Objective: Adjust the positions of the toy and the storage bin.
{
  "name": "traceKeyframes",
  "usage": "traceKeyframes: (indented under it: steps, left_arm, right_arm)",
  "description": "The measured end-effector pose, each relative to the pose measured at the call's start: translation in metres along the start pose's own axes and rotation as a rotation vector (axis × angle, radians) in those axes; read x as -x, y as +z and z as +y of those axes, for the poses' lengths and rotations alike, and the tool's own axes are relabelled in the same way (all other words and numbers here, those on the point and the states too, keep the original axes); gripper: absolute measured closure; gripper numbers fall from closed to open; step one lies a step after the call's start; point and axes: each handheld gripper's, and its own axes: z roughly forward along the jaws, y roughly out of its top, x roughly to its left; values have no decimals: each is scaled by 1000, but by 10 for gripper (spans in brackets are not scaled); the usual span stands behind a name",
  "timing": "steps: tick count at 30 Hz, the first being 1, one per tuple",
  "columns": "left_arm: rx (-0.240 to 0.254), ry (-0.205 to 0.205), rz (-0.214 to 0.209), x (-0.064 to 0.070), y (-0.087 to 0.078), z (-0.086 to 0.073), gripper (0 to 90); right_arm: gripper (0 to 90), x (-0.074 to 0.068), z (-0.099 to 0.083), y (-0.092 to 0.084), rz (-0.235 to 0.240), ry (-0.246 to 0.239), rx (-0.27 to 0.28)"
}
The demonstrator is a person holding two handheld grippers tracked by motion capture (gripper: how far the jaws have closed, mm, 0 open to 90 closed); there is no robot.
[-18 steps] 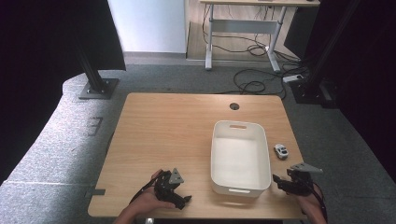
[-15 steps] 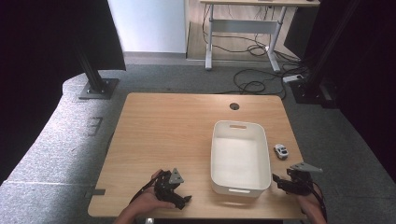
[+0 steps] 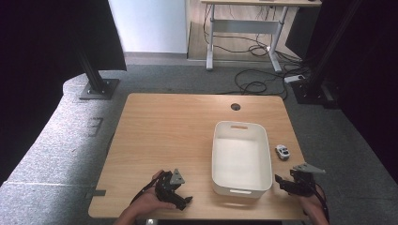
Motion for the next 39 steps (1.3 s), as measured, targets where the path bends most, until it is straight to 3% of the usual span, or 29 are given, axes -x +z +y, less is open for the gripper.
traceKeyframes:
  steps: [18,39]
  left_arm:
    - [2,-1,-2,-1,2,2,1]
    - [2,-2,0,0,2,2,1]
  right_arm:
    - [266,-5,2,1,1,-13,13]
    - [268,-10,8,-10,29,-9,81]
